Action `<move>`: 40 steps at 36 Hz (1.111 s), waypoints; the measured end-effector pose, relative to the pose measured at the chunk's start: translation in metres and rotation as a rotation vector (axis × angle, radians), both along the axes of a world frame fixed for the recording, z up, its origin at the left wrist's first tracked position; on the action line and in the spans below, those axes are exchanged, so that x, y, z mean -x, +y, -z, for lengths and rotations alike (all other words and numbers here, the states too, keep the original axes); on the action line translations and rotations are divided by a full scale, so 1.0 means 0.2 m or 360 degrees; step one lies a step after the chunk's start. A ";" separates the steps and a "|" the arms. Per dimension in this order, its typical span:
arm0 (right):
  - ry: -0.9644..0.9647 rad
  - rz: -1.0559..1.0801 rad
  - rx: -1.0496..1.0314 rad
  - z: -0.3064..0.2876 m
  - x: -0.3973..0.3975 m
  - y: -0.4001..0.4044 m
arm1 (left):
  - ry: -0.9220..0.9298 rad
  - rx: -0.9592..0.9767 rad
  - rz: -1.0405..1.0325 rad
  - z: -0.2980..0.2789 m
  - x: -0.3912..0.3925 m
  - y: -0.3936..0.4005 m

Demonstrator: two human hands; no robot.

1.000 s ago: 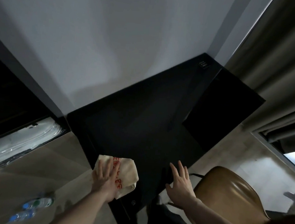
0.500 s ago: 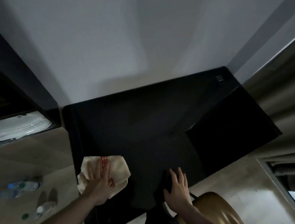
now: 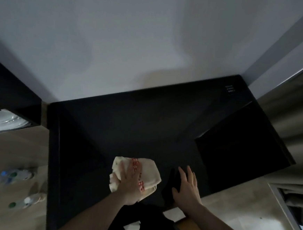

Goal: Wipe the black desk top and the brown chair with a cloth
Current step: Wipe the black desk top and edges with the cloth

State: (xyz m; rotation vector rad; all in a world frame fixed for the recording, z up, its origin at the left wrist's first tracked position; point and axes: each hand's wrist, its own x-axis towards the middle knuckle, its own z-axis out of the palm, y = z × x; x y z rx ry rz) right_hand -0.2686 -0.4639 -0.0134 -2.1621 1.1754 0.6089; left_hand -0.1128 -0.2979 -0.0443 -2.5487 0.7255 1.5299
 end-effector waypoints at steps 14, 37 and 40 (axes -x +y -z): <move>-0.0003 -0.0535 -0.0128 0.02 -0.48 0.59 | -0.0202 0.0299 -0.0174 -0.02 -0.06 0.69; 0.0129 -0.0560 -0.0017 0.15 -0.28 0.14 | -0.0245 0.0192 0.0123 -0.02 -0.06 0.25; 0.0133 -0.0521 -0.0020 0.17 -0.22 -0.08 | -0.0224 0.0135 0.0116 -0.02 -0.04 0.05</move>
